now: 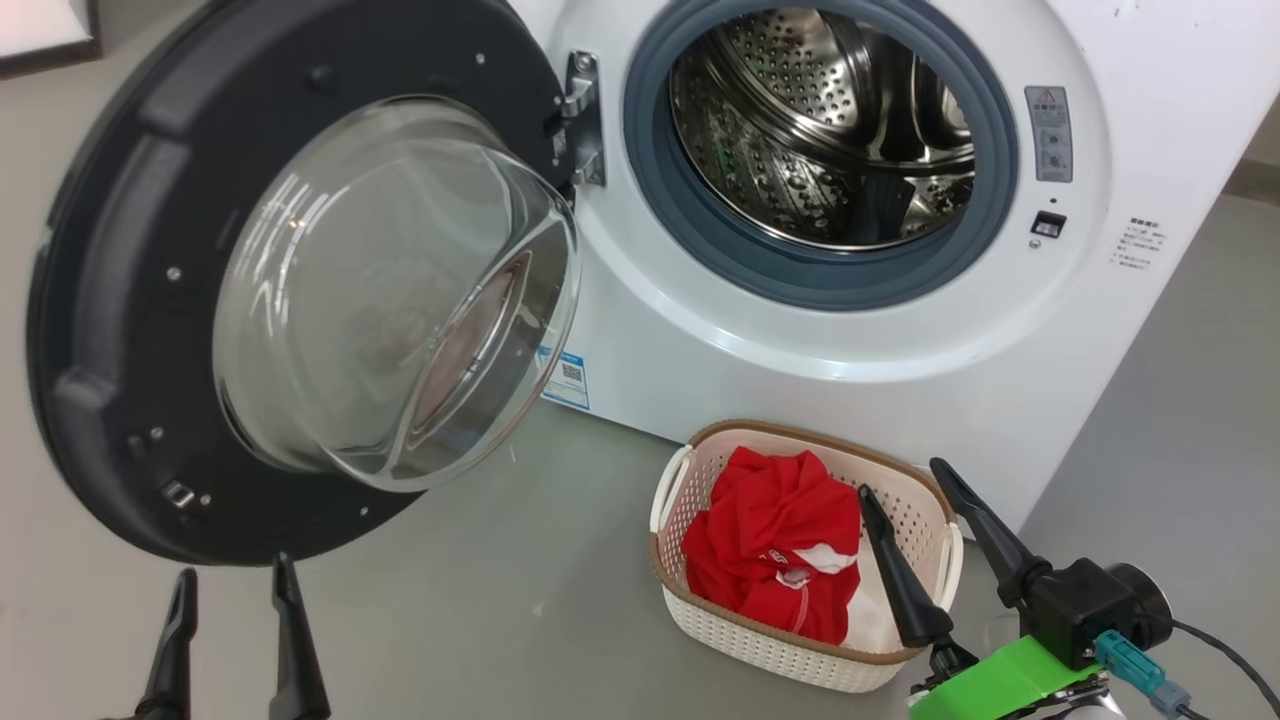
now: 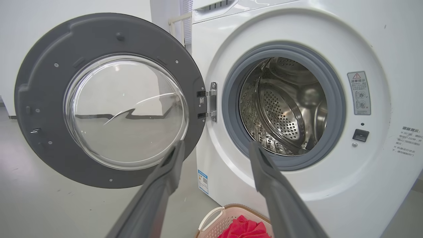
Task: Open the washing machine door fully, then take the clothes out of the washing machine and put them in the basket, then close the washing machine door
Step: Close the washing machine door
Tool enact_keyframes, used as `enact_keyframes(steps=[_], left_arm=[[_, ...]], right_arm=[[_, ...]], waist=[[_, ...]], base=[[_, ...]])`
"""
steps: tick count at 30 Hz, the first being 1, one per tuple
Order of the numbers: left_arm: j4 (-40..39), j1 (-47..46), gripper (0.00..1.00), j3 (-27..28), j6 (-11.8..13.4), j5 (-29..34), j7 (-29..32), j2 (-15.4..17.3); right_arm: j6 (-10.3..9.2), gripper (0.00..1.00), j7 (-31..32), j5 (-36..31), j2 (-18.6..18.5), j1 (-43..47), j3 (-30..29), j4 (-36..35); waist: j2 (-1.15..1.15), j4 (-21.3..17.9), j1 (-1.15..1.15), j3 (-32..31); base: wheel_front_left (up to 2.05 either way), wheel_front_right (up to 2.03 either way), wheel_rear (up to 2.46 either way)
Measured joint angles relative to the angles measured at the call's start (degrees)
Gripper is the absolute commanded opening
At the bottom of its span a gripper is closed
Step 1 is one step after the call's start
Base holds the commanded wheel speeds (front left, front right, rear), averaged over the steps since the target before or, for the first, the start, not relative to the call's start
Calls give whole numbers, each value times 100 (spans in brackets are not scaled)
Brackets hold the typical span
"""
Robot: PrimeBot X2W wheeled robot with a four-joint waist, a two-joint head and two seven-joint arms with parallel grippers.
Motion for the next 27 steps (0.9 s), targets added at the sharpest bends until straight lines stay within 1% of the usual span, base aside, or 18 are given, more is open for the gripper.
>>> enact_keyframes(steps=[5, 12, 13, 14, 15, 20, 22, 27], left_arm=[[9, 16, 100, 40, 10, -19, -3, 30], [56, 18, 100, 51, 8, -48, -19, 38], [62, 18, 65, 49, 7, -104, -51, 37], [67, 18, 22, 49, 7, -141, -62, 37], [71, 18, 0, 47, 3, -149, -64, 37], [-31, 10, 0, 78, 3, -97, -287, 59], [-147, -31, 0, 163, 43, -57, -361, 76], [-234, -372, 0, 386, 43, -43, -411, 129]], right_arm=[[0, 100, 0, 15, 0, 1, 2, 2], [0, 100, 0, 15, -1, 5, 9, 21], [0, 100, 1, 16, -1, 6, 10, 23], [0, 100, 0, 16, -1, 7, 12, 26], [0, 100, 0, 16, -1, 7, 15, 27], [0, 100, 0, 16, -1, 7, 19, 33], [0, 100, 0, 18, -1, 7, 16, 35], [0, 100, 0, 25, -1, 8, -9, 58]], waist=[[0, 53, 0, -59], [0, 15, 0, -89], [0, 8, 0, -90], [0, 1, 0, -91], [0, -6, 0, -90], [0, -34, 0, -79], [0, -39, 0, -73], [0, -35, 0, -69]], base=[[0, 0, 0], [0, 0, 0], [0, 0, 0], [0, 0, 0], [0, 0, 0], [0, 0, 0], [0, 0, 0], [0, 0, 0]])
